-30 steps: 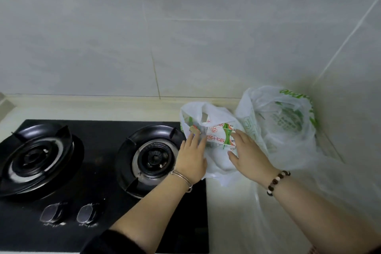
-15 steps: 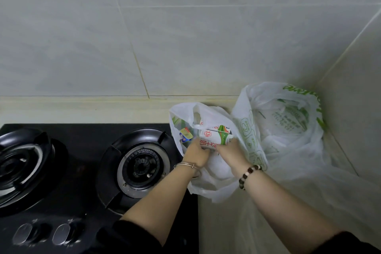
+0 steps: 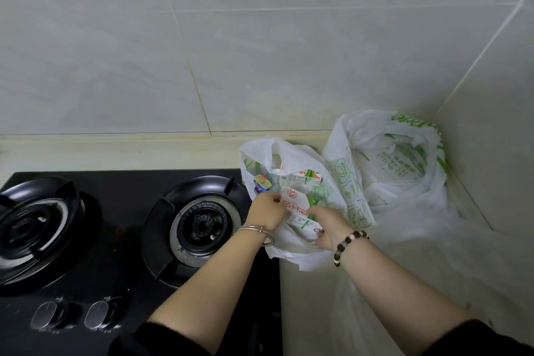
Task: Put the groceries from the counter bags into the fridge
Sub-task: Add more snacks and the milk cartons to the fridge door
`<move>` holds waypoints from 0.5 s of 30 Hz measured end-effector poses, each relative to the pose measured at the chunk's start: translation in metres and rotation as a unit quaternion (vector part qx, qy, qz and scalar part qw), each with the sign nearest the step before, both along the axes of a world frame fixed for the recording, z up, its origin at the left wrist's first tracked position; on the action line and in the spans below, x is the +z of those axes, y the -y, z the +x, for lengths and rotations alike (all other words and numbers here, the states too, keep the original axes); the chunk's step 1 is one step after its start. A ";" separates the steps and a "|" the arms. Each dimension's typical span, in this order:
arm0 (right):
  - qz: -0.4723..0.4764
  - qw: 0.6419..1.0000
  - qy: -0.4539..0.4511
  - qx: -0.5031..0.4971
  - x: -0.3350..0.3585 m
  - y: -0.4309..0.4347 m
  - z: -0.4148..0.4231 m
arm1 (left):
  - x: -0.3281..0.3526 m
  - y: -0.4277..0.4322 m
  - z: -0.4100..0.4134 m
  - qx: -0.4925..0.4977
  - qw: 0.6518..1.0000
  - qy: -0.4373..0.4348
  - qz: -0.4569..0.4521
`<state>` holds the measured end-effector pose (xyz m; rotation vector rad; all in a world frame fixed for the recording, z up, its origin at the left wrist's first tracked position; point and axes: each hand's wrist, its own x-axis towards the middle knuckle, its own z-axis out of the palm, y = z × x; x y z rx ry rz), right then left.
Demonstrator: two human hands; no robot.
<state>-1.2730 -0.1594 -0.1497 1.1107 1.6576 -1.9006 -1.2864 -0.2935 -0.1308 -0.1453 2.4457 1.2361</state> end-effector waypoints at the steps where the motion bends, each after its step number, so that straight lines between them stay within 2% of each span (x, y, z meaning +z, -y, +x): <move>1: -0.021 1.000 -0.005 -0.019 0.001 0.000 0.002 | 0.001 0.000 0.003 0.003 1.000 -0.003 0.000; 3: -0.037 0.998 -0.008 -0.046 0.002 -0.001 0.004 | 0.001 0.002 0.010 0.012 1.000 -0.012 0.009; 6: -0.001 0.999 -0.016 -0.051 0.012 -0.002 0.008 | -0.007 0.007 0.014 0.045 0.998 -0.020 0.046; 12: 0.046 0.995 -0.080 -0.040 0.033 -0.007 0.010 | 0.001 0.020 0.025 0.090 0.991 0.030 0.096; 15: 0.059 0.992 -0.113 -0.020 0.045 -0.011 0.012 | 0.005 0.027 0.026 0.145 0.973 0.055 0.171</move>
